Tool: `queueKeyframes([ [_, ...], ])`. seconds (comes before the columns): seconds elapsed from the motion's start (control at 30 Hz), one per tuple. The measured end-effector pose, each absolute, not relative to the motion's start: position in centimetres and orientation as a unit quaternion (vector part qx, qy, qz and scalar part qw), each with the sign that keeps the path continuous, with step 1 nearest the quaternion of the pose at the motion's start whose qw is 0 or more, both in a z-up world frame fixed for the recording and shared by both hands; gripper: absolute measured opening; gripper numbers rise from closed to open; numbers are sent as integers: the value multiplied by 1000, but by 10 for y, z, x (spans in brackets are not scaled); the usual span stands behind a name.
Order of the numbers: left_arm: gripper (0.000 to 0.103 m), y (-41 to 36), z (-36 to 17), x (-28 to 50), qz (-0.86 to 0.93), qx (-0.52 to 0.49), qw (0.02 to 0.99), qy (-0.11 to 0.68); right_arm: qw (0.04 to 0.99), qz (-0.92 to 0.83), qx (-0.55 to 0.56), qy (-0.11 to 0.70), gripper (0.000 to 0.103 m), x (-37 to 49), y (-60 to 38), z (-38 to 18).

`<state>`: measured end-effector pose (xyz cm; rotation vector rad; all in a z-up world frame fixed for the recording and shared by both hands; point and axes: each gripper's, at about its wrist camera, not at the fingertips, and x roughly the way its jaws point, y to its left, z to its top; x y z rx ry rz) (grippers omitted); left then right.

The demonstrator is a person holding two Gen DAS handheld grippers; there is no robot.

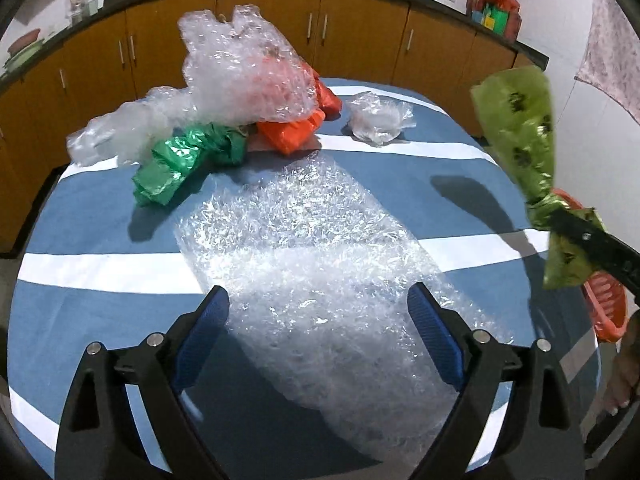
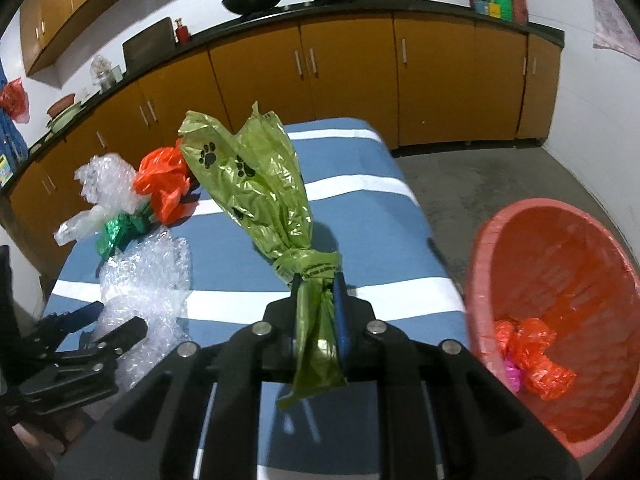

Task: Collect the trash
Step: 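Grasp the bubble wrap with the left tool while the right tool grasps the green paw-print bag, then carry both items over the basket and open both tools to drop them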

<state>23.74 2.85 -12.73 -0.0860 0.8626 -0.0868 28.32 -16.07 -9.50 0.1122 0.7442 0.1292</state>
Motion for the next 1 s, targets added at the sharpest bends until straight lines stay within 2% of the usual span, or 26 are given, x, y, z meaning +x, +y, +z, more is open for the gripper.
queueKeyframes([
  [0.07,75,26,-127,240,-46,-38,906,419,930,58,55,360,15,281,-164,-93],
  [0.13,58,26,-128,242,-50,-36,906,419,931,53,59,357,15,278,-170,-91],
  [0.17,55,26,-128,242,-53,-36,906,418,931,51,60,356,15,278,-172,-90],
  [0.23,42,25,-128,242,-57,-38,906,417,932,47,63,355,15,274,-177,-89],
  [0.33,30,26,-126,243,-62,-46,906,415,932,40,67,353,15,269,-184,-89],
  [0.5,26,22,-113,236,-75,-52,914,395,935,31,75,346,15,260,-196,-85],
  [1.0,26,-28,-55,231,-114,-22,939,325,945,-2,96,311,15,233,-236,-58],
])
